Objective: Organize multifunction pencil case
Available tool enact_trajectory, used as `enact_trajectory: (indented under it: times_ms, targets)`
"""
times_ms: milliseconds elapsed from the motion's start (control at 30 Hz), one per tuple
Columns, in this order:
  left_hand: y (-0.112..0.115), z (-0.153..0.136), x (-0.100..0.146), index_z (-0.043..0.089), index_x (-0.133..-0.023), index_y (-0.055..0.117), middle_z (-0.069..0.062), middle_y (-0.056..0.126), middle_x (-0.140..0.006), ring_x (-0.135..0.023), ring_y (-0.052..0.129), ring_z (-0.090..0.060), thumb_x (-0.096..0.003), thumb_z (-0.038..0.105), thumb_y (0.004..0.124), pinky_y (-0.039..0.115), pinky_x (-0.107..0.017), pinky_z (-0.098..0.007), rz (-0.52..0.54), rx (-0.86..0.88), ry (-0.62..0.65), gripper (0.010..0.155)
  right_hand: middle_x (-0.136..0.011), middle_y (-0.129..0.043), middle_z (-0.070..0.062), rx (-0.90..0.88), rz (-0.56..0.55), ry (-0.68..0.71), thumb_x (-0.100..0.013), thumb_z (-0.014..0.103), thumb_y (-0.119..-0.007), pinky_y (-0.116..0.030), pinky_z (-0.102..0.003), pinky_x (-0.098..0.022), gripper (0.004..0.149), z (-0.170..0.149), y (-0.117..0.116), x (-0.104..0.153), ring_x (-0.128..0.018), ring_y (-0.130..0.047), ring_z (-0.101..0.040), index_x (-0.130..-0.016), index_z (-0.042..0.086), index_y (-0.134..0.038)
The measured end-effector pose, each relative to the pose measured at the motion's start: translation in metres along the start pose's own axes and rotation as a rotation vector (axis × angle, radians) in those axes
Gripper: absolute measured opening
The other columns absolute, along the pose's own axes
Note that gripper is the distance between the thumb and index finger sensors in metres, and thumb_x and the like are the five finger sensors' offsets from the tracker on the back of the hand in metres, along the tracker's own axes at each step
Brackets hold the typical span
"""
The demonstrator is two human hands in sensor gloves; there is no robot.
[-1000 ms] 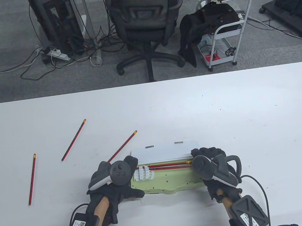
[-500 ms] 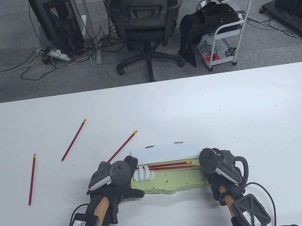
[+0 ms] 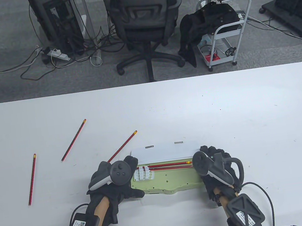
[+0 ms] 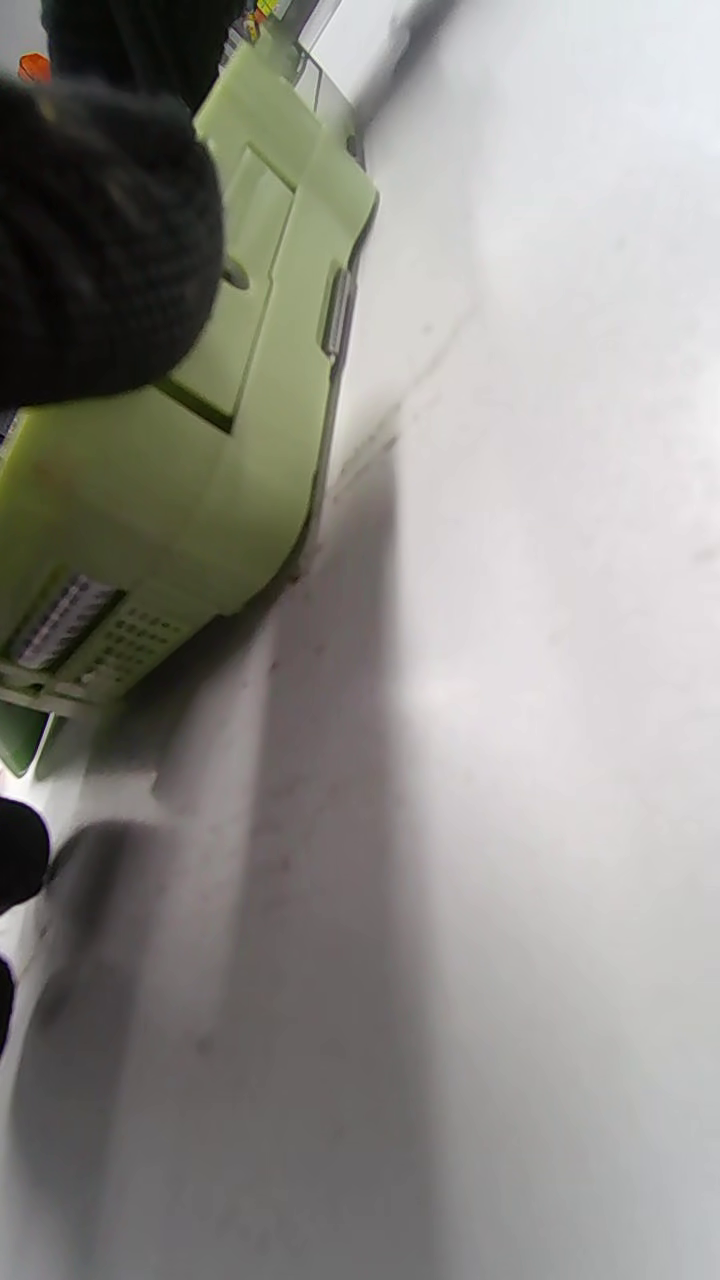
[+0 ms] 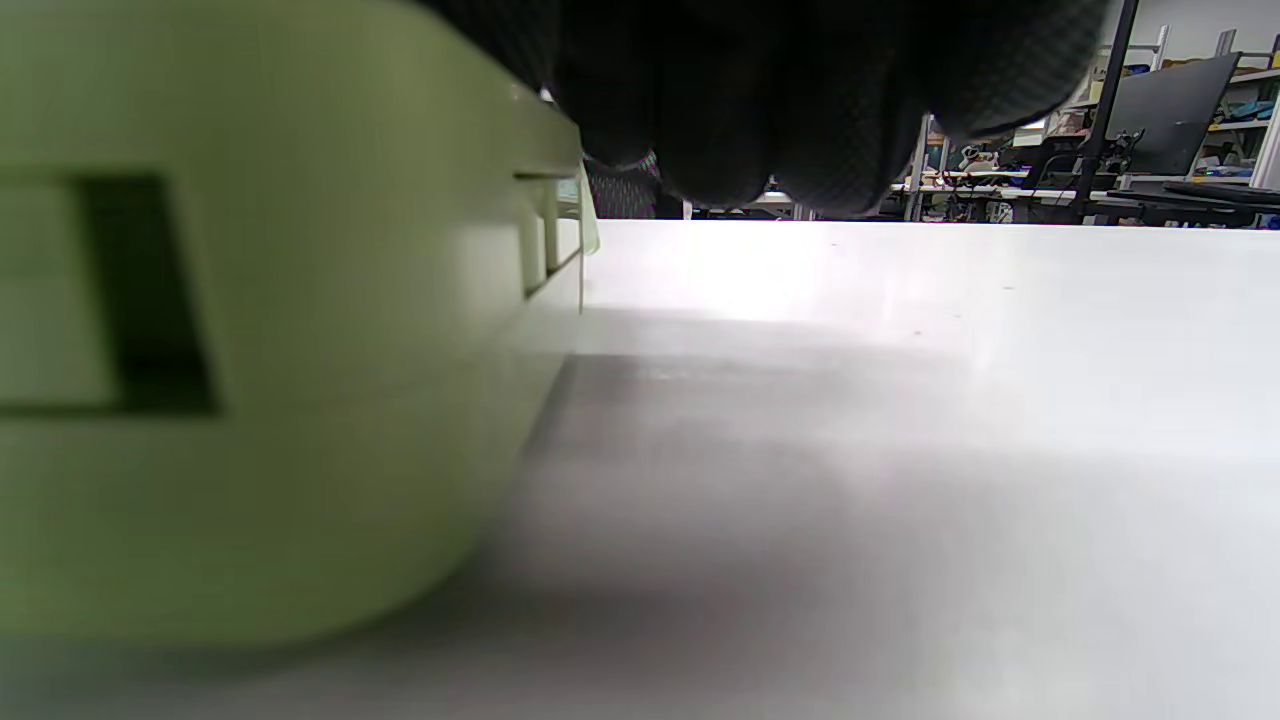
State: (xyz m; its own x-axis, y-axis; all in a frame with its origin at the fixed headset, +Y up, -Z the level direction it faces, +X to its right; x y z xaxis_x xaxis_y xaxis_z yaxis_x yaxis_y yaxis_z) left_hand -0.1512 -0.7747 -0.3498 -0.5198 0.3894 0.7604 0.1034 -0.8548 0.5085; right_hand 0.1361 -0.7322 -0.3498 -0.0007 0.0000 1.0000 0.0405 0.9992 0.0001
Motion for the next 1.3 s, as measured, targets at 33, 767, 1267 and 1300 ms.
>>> enact_trajectory:
  times_ms: [33, 767, 1267, 1300]
  targets:
    - [0.0, 0.0, 0.0, 0.013, -0.115, 0.014, -0.019, 0.017, -0.125, -0.113, 0.045, -0.054, -0.0377, 0.061, 0.082, 0.046, -0.072, -0.076, 0.0, 0.0, 0.0, 0.114, -0.1, -0.069, -0.03, -0.002, -0.001, -0.003, -0.054, 0.032, -0.069, -0.067, -0.066, -0.065, 0.059, 0.0, 0.0, 0.0, -0.087, -0.077, -0.054, -0.105, 0.002, -0.062]
    - [0.0, 0.0, -0.001, 0.013, -0.115, 0.014, -0.019, 0.017, -0.125, -0.113, 0.044, -0.054, -0.0376, 0.061, 0.083, 0.046, -0.072, -0.076, -0.003, -0.003, -0.002, 0.114, -0.103, -0.059, -0.035, -0.028, -0.013, 0.023, -0.055, 0.036, -0.066, -0.063, -0.069, -0.065, 0.069, 0.019, -0.002, 0.001, -0.089, -0.069, -0.059, -0.109, -0.004, -0.051]
    - [0.0, 0.0, 0.0, 0.013, -0.115, 0.014, -0.019, 0.017, -0.125, -0.113, 0.044, -0.054, -0.0375, 0.061, 0.083, 0.046, -0.072, -0.076, -0.002, 0.001, -0.001, 0.114, -0.105, -0.06, -0.033, -0.14, 0.038, 0.104, -0.055, 0.037, -0.065, -0.061, -0.07, -0.067, 0.066, 0.005, 0.011, 0.0, -0.092, -0.068, -0.058, -0.108, 0.0, -0.054]
    - [0.0, 0.0, 0.0, 0.013, -0.115, 0.014, -0.019, 0.018, -0.125, -0.113, 0.044, -0.054, -0.0373, 0.061, 0.083, 0.046, -0.072, -0.076, -0.001, 0.0, 0.0, 0.114, -0.106, -0.058, -0.033, -0.179, 0.061, 0.11, -0.055, 0.038, -0.065, -0.059, -0.07, -0.067, 0.066, 0.001, 0.012, 0.001, -0.094, -0.066, -0.059, -0.109, 0.0, -0.053]
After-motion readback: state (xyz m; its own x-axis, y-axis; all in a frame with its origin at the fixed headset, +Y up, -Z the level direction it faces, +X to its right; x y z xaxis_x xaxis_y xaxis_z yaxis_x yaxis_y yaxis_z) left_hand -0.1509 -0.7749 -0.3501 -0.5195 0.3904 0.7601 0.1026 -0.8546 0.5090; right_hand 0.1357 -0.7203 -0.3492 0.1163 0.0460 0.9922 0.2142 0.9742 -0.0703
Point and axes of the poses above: the tracker on the back of each hand, its own z axis roughly to the thumb side, its own x axis roughly from the fingertips to the wrist, y = z × x, the point moved 5 cm from there along -x, roughly from the wrist to the fingertips
